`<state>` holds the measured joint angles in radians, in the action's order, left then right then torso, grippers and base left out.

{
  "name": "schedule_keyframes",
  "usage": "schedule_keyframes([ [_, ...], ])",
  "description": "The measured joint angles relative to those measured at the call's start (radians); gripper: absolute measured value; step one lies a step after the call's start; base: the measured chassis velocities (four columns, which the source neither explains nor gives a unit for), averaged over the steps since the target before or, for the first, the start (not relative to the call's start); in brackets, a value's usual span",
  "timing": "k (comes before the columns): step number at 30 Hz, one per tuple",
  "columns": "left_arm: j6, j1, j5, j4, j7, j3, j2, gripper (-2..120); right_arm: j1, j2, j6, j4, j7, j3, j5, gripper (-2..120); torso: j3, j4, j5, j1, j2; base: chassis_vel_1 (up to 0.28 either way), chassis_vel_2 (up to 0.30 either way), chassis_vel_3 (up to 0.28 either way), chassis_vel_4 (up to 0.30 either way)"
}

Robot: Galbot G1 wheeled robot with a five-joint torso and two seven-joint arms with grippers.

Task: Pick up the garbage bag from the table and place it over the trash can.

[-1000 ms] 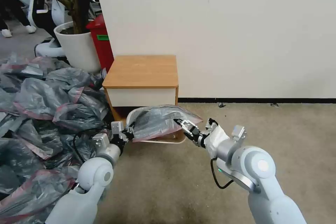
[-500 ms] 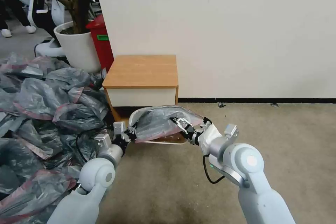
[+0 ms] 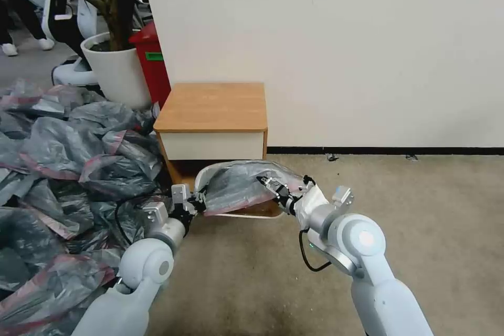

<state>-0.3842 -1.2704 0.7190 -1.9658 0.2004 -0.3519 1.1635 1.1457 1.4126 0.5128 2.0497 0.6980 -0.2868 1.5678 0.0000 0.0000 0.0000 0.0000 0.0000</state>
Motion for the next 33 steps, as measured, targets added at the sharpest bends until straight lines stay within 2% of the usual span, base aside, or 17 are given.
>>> schedule_keyframes([
  [2, 0.0, 0.001, 0.0, 0.002, 0.0, 0.002, -0.001, 3, 0.0, -0.003, -0.002, 0.0, -0.01, -0.002, -0.008, 36, 0.0, 0.0, 0.0, 0.0, 0.0, 0.0, 0.0, 0.0, 0.0],
  [6, 0.0, 0.001, 0.0, 0.003, 0.0, 0.003, 0.0, 3, 0.0, -0.006, -0.006, -0.001, -0.021, -0.002, -0.02, 27, 0.0, 0.0, 0.0, 0.0, 0.0, 0.0, 0.0, 0.0, 0.0],
  [10, 0.0, 0.0, 0.0, 0.007, 0.0, 0.007, 0.003, 3, 0.006, -0.011, -0.019, -0.002, -0.047, -0.003, -0.039, 8, 0.0, 0.0, 0.0, 0.0, 0.0, 0.0, 0.0, 0.0, 0.0],
  [21, 0.0, 0.001, 0.027, 0.009, 0.022, 0.007, 0.012, 3, 0.033, -0.029, -0.074, 0.003, -0.129, 0.009, -0.119, 5, 0.0, 0.0, 0.0001, 0.0, 0.0, 0.0, 0.0, 0.0, 0.0],
  [23, 0.0, 0.003, 0.043, 0.01, 0.031, 0.006, 0.014, 3, 0.041, -0.036, -0.082, 0.01, -0.143, 0.006, -0.127, 0, 0.0, 0.0, 0.0, 0.0, 0.0, 0.0, 0.0, 0.0, 0.0],
  [33, -0.003, 0.015, 0.094, 0.01, 0.061, 0.004, 0.024, 3, 0.056, -0.044, -0.132, 0.016, -0.195, 0.01, -0.169, 0, 0.0, 0.0, 0.0, 0.0, 0.0, 0.0, 0.0, 0.0, 0.0],
])
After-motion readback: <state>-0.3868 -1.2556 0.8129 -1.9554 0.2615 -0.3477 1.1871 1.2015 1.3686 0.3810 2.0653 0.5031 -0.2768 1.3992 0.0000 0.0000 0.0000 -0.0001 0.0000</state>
